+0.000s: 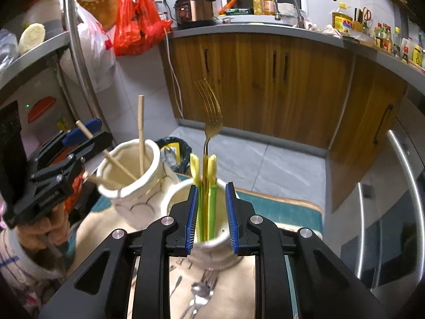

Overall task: Organize utensils
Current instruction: 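Open the left tool over the vase while the right tool drops the fork into the pot, then move both open tools back over the remaining utensils on the cloth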

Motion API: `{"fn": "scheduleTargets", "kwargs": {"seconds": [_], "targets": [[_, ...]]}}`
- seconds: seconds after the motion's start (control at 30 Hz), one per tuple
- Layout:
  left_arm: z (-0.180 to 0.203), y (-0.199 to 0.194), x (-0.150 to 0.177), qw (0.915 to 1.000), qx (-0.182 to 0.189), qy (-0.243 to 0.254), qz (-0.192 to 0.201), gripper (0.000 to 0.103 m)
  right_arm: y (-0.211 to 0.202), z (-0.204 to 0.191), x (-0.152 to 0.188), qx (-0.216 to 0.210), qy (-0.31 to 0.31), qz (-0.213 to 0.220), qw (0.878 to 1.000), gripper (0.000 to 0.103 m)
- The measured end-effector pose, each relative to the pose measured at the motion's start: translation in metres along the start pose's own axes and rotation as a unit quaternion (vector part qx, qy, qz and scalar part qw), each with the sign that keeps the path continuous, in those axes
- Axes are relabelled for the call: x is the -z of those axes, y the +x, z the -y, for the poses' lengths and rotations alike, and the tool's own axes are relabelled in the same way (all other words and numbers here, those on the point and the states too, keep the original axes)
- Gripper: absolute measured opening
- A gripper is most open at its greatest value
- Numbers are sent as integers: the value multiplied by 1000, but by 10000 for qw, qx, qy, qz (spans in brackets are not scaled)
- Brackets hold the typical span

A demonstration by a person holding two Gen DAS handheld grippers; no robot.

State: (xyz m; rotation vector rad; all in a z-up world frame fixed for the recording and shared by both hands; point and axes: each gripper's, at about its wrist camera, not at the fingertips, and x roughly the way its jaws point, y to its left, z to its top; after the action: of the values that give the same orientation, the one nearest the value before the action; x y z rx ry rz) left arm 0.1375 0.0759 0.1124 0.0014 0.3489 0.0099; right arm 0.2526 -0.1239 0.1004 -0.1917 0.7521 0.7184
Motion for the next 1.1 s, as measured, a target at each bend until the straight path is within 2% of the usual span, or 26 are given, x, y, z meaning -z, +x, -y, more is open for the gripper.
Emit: {"fn": "scheduleTargets", "kwargs": {"seconds": [0.13,0.23,0.33,0.53,0.63,0.7,0.73,0.8,1.1], "targets": [[-7,-19,6,10000,19,-36,-10,57,-13,1,17,-18,53,-49,10000,24],[-14,-36,15,9999,9,-171,-23,57,-17,1,36,9,65,-192,9998,30],[-21,-47,29,9992,-10,-351,-198,57,-13,2,57,60,98,-404,9991,31],[-14,-45,69,9934,123,-523,-1009,57,-4,-2,94,-22,230,-778,9967,31],[-2,-42,90,9884,266,-473,-1420,52,-3,-8,106,-83,245,-893,9957,31],[5,-39,102,9839,361,-467,-1685,42,-3,-15,113,-135,244,-972,9949,31],[9,-36,106,9817,390,-456,-1809,41,-2,-18,116,-145,229,-1015,9945,31],[16,-33,115,9785,451,-414,-1970,37,-2,-23,120,-181,220,-1072,9938,31],[55,-23,137,9649,674,130,-2536,37,23,-45,147,-221,86,-1607,9867,31]]}}
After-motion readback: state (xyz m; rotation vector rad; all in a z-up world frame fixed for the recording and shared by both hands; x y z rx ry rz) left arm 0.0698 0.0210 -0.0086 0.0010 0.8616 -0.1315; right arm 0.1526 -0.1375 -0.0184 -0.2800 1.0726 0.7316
